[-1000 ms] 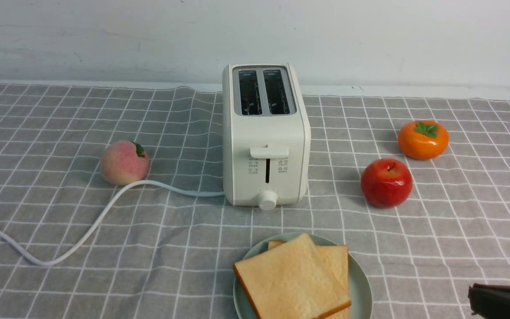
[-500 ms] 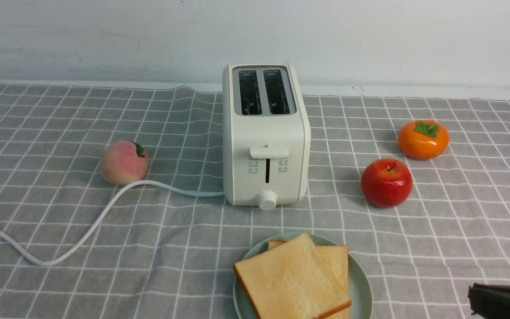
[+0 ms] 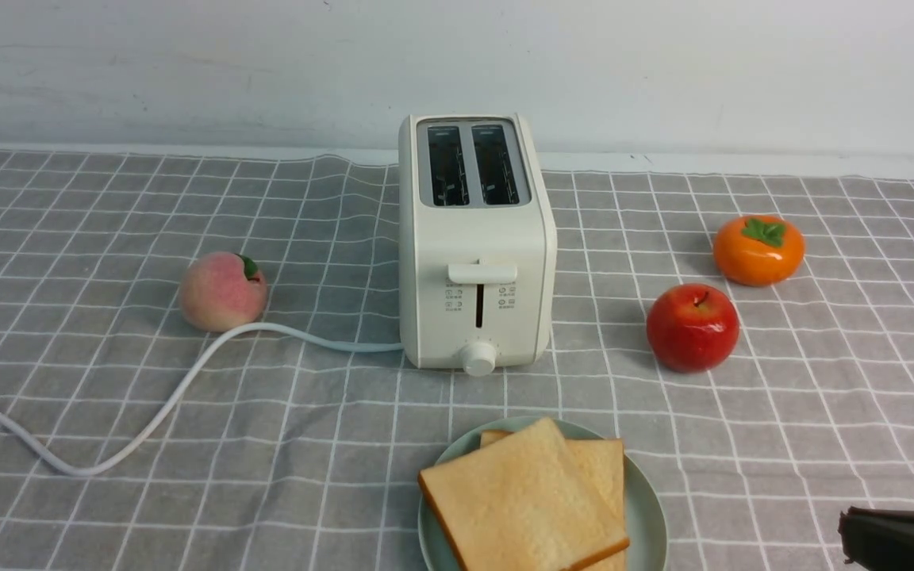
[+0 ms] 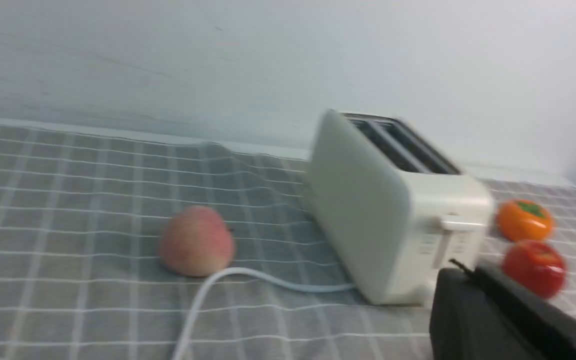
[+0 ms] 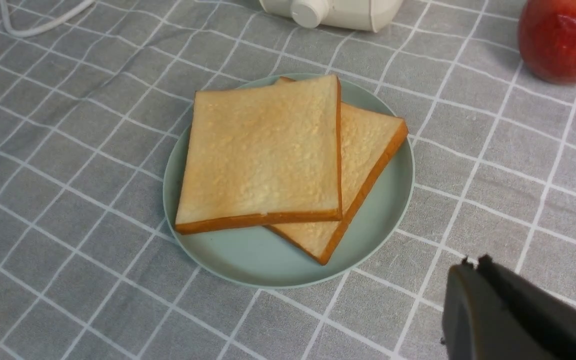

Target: Take toasted bread from bread machine on grey coffee table place on plate.

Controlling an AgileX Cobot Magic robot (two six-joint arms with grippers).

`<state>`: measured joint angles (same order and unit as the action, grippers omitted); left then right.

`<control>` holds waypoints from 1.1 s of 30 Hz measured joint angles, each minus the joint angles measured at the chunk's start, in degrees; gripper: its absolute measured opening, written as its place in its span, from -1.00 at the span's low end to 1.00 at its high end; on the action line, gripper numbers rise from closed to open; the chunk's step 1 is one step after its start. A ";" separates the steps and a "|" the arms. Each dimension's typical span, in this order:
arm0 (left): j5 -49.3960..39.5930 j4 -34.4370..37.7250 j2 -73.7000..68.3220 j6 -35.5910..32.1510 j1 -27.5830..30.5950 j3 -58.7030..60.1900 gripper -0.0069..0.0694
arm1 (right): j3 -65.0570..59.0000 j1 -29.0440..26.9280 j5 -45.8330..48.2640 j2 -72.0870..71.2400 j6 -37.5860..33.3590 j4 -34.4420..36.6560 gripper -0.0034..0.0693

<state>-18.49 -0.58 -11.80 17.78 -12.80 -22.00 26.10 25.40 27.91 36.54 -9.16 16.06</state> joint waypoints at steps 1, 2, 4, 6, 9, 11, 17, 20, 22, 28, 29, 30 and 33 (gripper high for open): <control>0.13 0.00 0.83 -0.11 1.13 0.99 -0.86 | 0.00 0.00 0.00 0.00 0.00 0.00 -0.91; 0.25 -0.12 2.49 -0.25 3.27 3.50 -0.86 | 0.00 0.00 0.00 0.00 0.00 0.00 -0.91; 0.25 -0.78 6.69 -0.32 8.06 8.56 -0.85 | 0.00 0.00 0.00 0.00 0.00 0.00 -0.91; 0.11 -1.74 9.91 -0.37 10.92 13.17 -0.85 | 0.00 0.00 0.00 0.00 0.00 0.00 -0.90; -1.18 -4.14 12.30 -0.51 12.64 18.90 -0.85 | 0.00 0.00 0.00 0.00 0.00 0.00 -0.90; -2.46 -5.15 12.37 -0.51 12.65 21.66 -0.85 | 0.00 0.00 0.00 0.00 0.00 0.00 -0.89; -5.00 -6.05 12.37 -0.52 12.94 23.68 -0.83 | 0.00 0.00 0.00 0.00 0.00 0.00 -0.87; -4.96 -6.12 12.37 -0.52 12.94 23.68 -0.83 | 0.00 0.00 0.00 0.00 0.00 0.00 -0.86; -4.96 -6.12 12.37 -0.52 12.94 23.73 -0.83 | 0.00 0.00 0.00 0.00 0.00 0.00 -0.86; -4.93 -5.93 12.37 -0.52 16.66 23.73 -0.81 | 0.00 0.00 0.00 0.00 0.00 0.00 -0.83; -4.93 -5.93 12.37 -0.52 17.44 23.73 -0.81 | 0.00 0.00 0.00 0.00 0.00 0.00 -0.83; -4.93 -5.93 12.37 -0.52 17.78 23.73 -0.81 | 0.00 0.00 0.00 0.00 -0.01 0.00 -0.82; -4.93 -5.89 12.37 -0.52 17.47 23.73 -0.80 | 0.00 0.00 0.00 0.00 -0.06 0.00 -0.81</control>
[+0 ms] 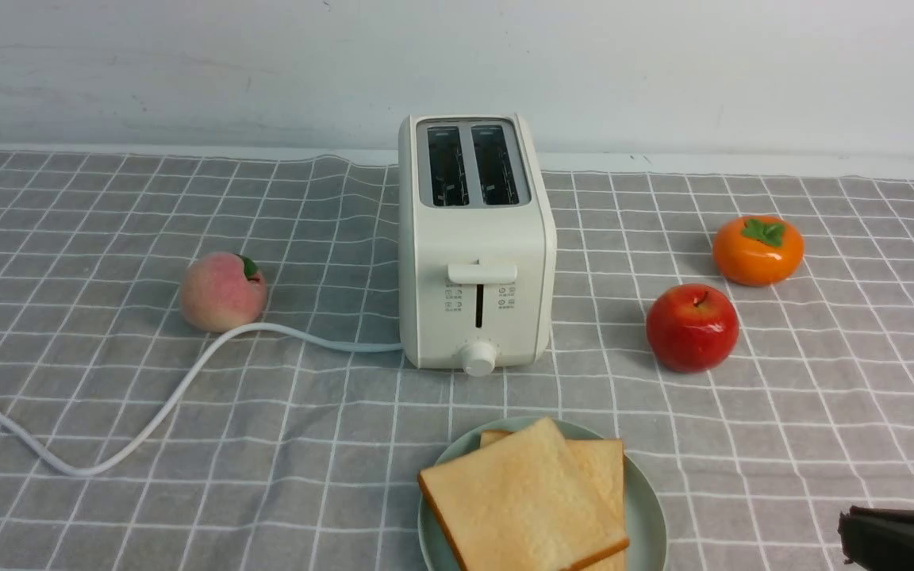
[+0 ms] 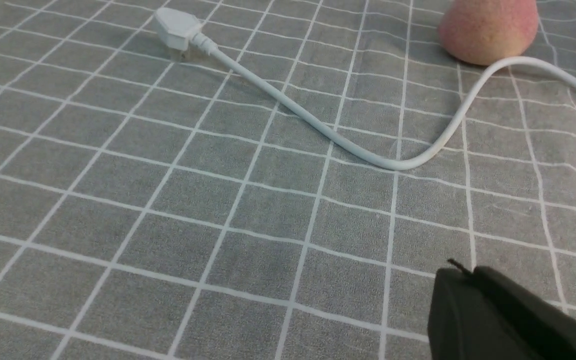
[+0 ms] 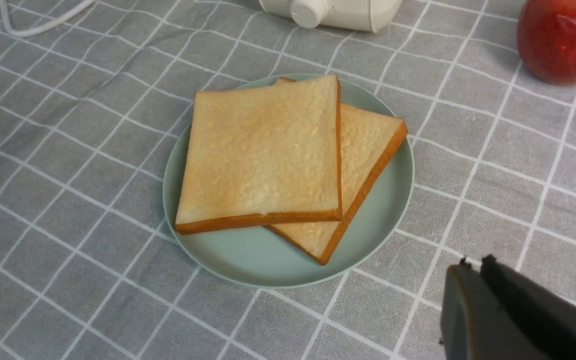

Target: Take toasted bread from bread machine on grey coffee table place on plate.

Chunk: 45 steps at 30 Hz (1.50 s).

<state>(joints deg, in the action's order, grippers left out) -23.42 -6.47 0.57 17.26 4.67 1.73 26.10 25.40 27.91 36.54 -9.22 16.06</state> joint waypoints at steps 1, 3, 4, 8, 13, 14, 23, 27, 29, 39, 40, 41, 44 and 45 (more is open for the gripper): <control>0.00 0.00 0.00 0.00 -0.43 0.00 -0.79 | 0.00 0.00 0.00 0.00 -0.01 0.00 -0.81; 0.00 0.00 0.00 0.00 -0.87 0.00 -0.79 | 0.00 0.00 0.00 0.00 -0.06 0.00 -0.80; 0.00 0.00 0.00 0.00 -0.86 0.00 -0.79 | 0.00 0.00 0.00 0.00 -0.06 0.00 -0.80; 0.00 0.00 0.00 0.00 -0.97 0.00 -0.77 | 0.00 0.00 0.00 -0.23 -0.06 0.00 -0.79; 0.00 0.00 0.00 0.00 -0.97 0.00 -0.77 | 0.00 -0.88 0.28 -2.83 -0.06 0.02 -0.77; 0.00 0.00 0.00 0.00 -0.97 0.00 -0.77 | 0.00 -1.77 0.48 -3.83 -0.06 0.02 -0.76; 0.00 0.00 0.00 0.00 -0.97 0.00 -0.77 | -0.77 -14.80 0.66 -16.17 -1.15 -6.06 -0.73; 0.00 0.00 0.00 0.00 -0.97 0.00 -0.76 | -5.41 -22.19 -1.79 -22.70 -1.15 -7.02 -0.71; 0.00 0.00 0.00 0.00 -0.97 0.00 -0.77 | -9.31 -24.68 -1.92 -27.70 -1.15 -7.31 -0.70; 0.08 0.00 0.00 0.00 -0.97 0.01 -0.73 | -26.55 -27.79 -3.90 -37.15 1.85 -8.42 -0.66; 0.01 0.00 0.00 0.00 -0.97 0.01 -0.73 | -26.60 -28.34 -4.30 -37.15 2.99 -8.67 -0.66; 0.01 0.00 0.00 0.00 -0.97 0.01 -0.73 | -26.67 -28.66 -4.52 -37.15 3.31 -8.90 -0.66; 0.01 0.00 0.00 0.00 -0.97 0.01 -0.72 | -26.73 -29.15 -4.69 -37.15 4.01 -9.22 -0.65; 0.01 0.00 0.00 0.00 -0.97 0.01 -0.72 | -26.73 -29.15 -4.69 -37.15 4.08 -9.22 -0.65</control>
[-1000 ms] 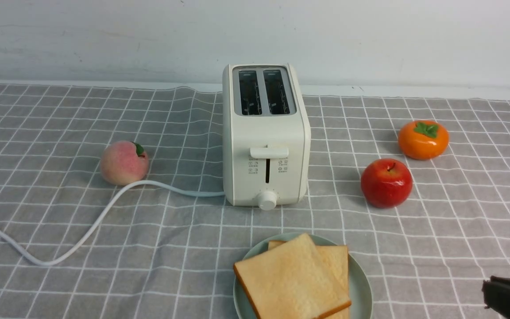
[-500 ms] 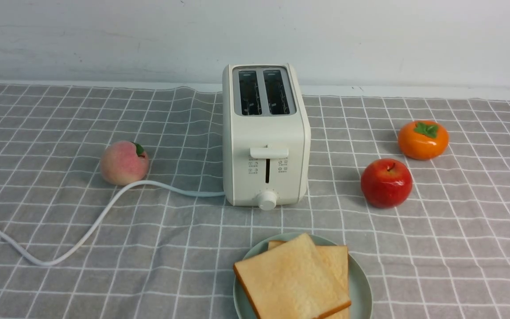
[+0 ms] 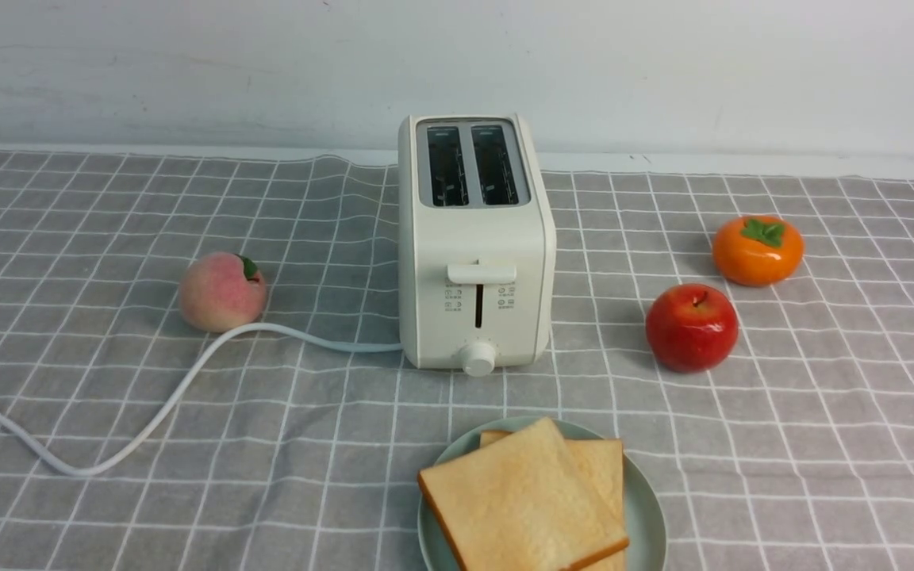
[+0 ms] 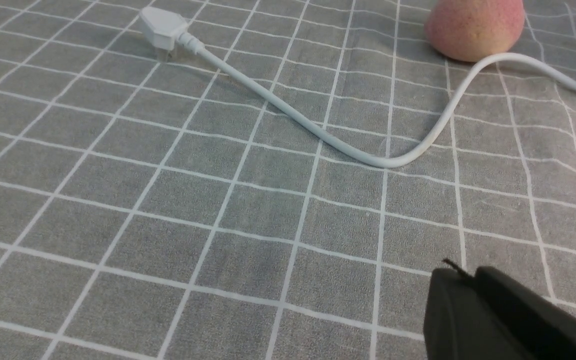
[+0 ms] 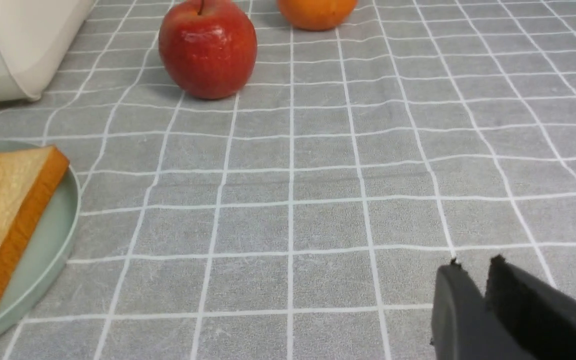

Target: Take toasted bread from bread machine on grey coffee table place on plate.

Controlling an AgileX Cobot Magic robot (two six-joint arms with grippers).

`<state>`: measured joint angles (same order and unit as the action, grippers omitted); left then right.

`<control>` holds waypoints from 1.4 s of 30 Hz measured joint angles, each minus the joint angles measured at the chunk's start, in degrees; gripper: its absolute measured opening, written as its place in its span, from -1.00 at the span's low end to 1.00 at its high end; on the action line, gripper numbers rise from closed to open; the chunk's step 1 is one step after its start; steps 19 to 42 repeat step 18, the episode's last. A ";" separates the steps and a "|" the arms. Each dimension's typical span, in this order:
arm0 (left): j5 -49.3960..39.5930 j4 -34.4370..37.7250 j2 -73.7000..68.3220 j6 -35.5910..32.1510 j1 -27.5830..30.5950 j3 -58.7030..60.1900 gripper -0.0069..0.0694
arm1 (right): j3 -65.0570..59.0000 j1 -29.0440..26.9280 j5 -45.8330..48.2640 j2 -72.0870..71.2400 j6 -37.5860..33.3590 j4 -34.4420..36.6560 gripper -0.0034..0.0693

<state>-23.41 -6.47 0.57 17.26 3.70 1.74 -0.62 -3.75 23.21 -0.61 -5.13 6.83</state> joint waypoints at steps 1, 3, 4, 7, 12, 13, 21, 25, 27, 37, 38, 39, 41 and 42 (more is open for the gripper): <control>0.00 0.00 0.00 0.00 0.00 0.00 -0.72 | 0.00 0.00 0.00 0.00 0.07 0.00 -0.64; 0.04 0.00 0.00 0.00 0.00 0.00 -0.72 | 0.00 0.00 0.00 0.00 0.12 -0.05 -0.63; 0.04 0.00 0.00 0.00 0.00 0.00 -0.72 | 0.00 0.00 0.00 0.00 0.12 -0.05 -0.63; 0.04 0.00 0.00 0.00 0.00 0.05 -0.71 | 0.00 0.00 0.00 0.00 0.12 -0.06 -0.62; 0.04 0.00 0.00 0.00 0.00 0.05 -0.68 | 0.00 0.00 0.00 0.00 0.19 -0.06 -0.61; 0.04 0.00 0.00 0.00 0.00 0.05 -0.68 | 0.00 0.00 0.00 0.00 0.19 -0.06 -0.61; 0.04 0.00 0.00 0.00 0.00 0.05 -0.67 | 0.00 0.00 0.00 0.00 0.19 -0.06 -0.61; 0.04 0.00 0.00 0.00 0.00 0.05 -0.67 | 0.00 0.00 0.00 0.00 0.19 -0.06 -0.61; 0.04 0.00 0.00 0.00 0.00 0.05 -0.67 | 0.00 0.00 0.00 0.00 0.19 -0.06 -0.61; 0.04 0.00 0.00 0.00 0.00 0.05 -0.67 | 0.00 0.00 0.00 0.00 0.19 -0.06 -0.61; 0.04 0.00 0.00 0.00 0.00 0.05 -0.67 | 0.00 0.00 0.00 0.00 0.19 -0.06 -0.61; 0.04 0.00 0.00 0.00 0.00 0.05 -0.67 | 0.00 0.00 0.00 0.00 0.19 -0.06 -0.61; 0.04 0.00 0.00 0.00 0.00 0.05 -0.67 | 0.00 0.00 0.00 0.00 0.19 -0.06 -0.61; 0.04 0.00 0.00 0.00 0.00 0.05 -0.67 | 0.00 0.00 0.00 0.00 0.19 -0.06 -0.61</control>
